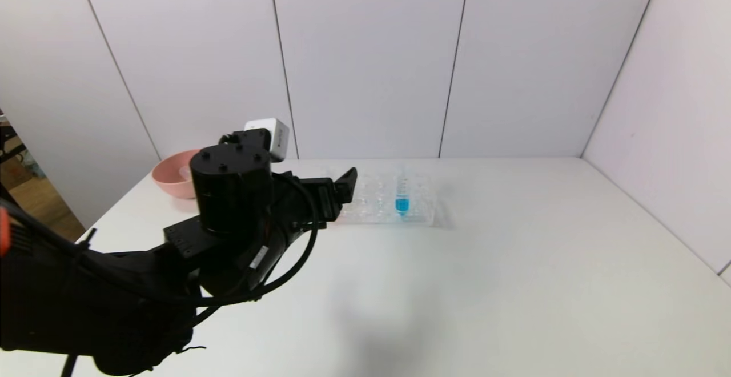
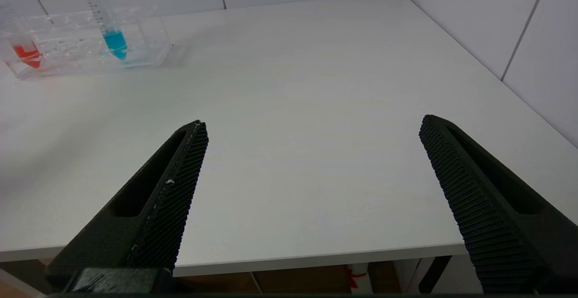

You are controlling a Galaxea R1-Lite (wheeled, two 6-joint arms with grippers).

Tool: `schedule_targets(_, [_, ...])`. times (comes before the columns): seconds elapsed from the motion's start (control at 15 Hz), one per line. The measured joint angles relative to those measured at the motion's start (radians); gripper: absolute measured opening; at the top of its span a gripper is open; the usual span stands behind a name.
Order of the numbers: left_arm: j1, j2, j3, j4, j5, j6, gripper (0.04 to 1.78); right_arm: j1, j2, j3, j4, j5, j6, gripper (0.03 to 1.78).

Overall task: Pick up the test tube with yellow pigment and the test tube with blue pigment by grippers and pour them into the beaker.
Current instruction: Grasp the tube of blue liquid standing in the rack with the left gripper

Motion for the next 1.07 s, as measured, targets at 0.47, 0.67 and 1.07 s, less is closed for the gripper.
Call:
schedule_targets(0.47, [-0.059, 0.231, -0.224, -0.020, 0.001, 0.069, 1.78, 0.000, 0.000, 0.000, 0.000, 0.000, 0.000, 1.71])
schedule_targets(0.67, [-0.066, 0.297, -0.274, -0.020, 0.001, 0.084, 1.78, 0.000, 0.000, 0.000, 0.000, 0.000, 0.000, 1.71])
schedule_targets(1.07, [-0.074, 0.430, -0.390, -0.021, 0.007, 0.095, 1.78, 0.000, 0.000, 0.000, 0.000, 0.000, 0.000, 1.71])
